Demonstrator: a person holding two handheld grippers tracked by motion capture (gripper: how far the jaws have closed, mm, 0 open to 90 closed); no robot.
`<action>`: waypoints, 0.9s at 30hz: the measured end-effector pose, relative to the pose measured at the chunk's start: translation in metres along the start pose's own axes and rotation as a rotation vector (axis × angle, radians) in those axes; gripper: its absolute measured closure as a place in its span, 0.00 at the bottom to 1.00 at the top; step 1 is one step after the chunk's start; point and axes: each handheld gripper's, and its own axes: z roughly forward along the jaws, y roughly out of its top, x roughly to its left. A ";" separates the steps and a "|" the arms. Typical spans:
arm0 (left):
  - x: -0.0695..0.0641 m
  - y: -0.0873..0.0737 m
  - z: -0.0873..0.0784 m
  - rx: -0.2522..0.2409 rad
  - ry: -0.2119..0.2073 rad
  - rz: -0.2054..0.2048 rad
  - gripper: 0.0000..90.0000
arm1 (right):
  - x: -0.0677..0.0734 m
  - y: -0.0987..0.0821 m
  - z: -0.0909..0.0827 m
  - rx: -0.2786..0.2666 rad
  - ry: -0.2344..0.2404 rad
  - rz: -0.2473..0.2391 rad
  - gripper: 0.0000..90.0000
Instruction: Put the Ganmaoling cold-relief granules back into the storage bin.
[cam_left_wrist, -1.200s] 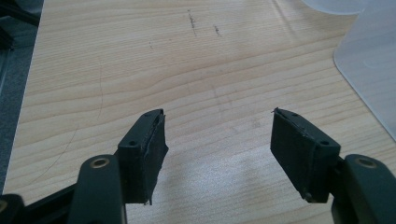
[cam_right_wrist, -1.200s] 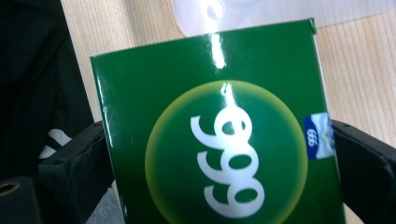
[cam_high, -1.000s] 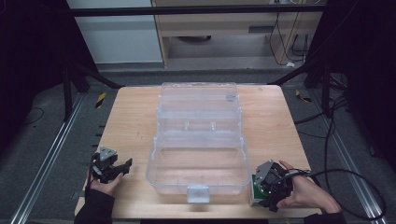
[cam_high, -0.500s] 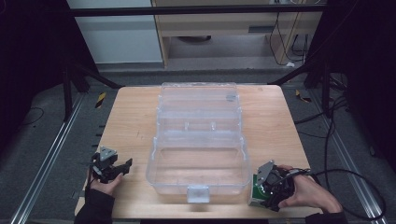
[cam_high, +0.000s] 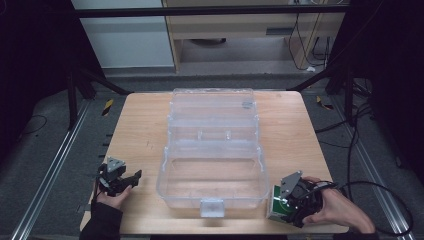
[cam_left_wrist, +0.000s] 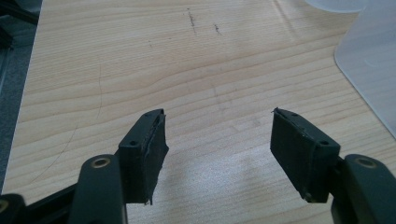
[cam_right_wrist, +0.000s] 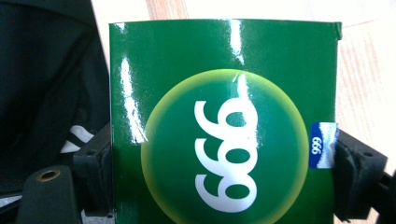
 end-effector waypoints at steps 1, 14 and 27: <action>0.000 0.000 0.000 0.000 -0.001 0.000 0.39 | 0.001 0.000 -0.003 -0.003 -0.004 0.004 0.18; 0.000 0.000 0.000 0.001 -0.001 0.000 0.39 | 0.001 -0.001 -0.039 -0.068 -0.045 0.054 0.18; 0.000 0.000 0.001 0.003 -0.002 -0.002 0.39 | -0.001 0.014 -0.073 -0.090 -0.071 0.036 0.18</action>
